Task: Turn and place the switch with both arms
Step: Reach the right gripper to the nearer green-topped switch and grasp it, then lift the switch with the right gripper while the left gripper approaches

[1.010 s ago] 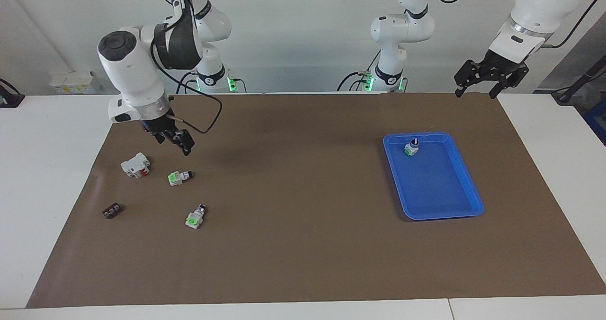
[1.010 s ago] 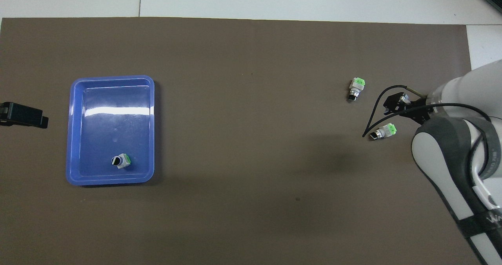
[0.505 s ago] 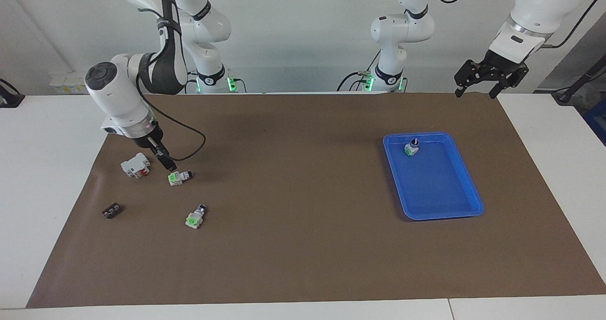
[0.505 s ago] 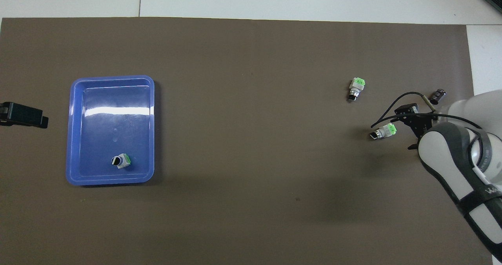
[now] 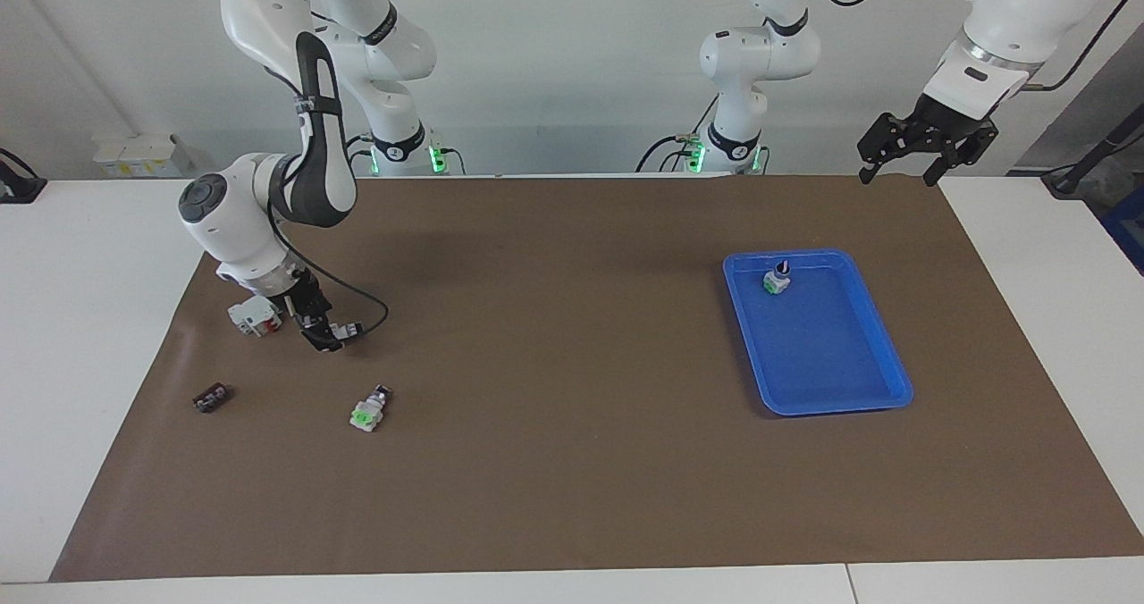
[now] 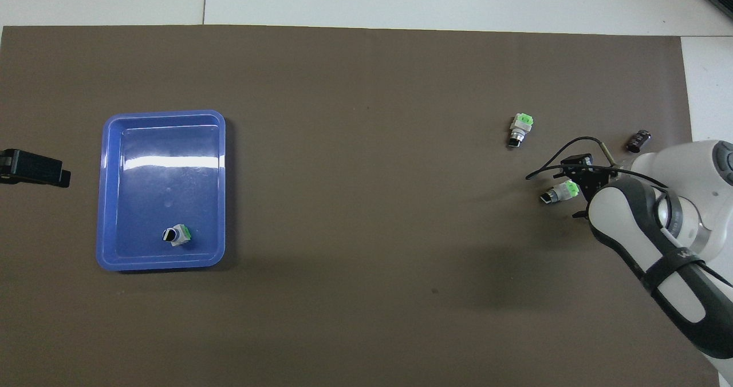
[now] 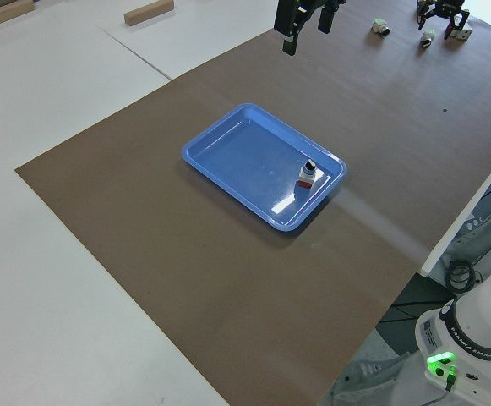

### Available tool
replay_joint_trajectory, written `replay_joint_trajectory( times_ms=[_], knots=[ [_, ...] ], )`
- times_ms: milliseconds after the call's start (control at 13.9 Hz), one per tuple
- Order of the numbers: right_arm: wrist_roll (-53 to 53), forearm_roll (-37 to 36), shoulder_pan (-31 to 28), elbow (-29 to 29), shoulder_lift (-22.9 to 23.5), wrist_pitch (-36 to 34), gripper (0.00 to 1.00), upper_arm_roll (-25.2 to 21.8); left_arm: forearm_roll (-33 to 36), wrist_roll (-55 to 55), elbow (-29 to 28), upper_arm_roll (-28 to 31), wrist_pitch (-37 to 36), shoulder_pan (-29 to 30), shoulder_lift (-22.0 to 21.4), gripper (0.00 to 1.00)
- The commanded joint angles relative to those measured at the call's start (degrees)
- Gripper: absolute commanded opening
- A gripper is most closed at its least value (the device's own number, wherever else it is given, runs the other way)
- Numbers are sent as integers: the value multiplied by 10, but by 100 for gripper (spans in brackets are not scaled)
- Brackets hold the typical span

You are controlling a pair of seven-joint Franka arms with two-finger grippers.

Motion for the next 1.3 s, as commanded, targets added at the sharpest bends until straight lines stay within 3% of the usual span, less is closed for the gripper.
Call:
replay_joint_trajectory(
  times_ms=[0, 505, 577, 649, 938, 1082, 1226],
  knots=[
    [4, 13, -3, -23, -9, 11, 100, 4, 8, 3, -16, -1, 0, -5, -16, 100],
    [-15, 14, -5, -22, 5, 38, 83, 3, 8, 0, -12, 0, 6, 2, -16, 100],
    [-17, 13, -7, -22, 5, 35, 50, 4, 8, 1, -10, 1, 7, 2, -14, 100],
    [-23, 13, -7, -20, 6, 31, 0, 4, 8, 2, -8, 1, 7, 2, -13, 100],
    [-104, 5, -3, -1, 9, -5, 0, 3, 8, 5, -7, 12, 8, -9, -12, 99],
    [-95, 22, 1, 61, 3, -106, 0, 4, 8, 4, -8, 13, 3, -17, -13, 99],
    [-62, 90, 16, 93, -13, -177, 0, 5, 8, 5, -12, 12, 5, -11, -14, 100]
  ],
)
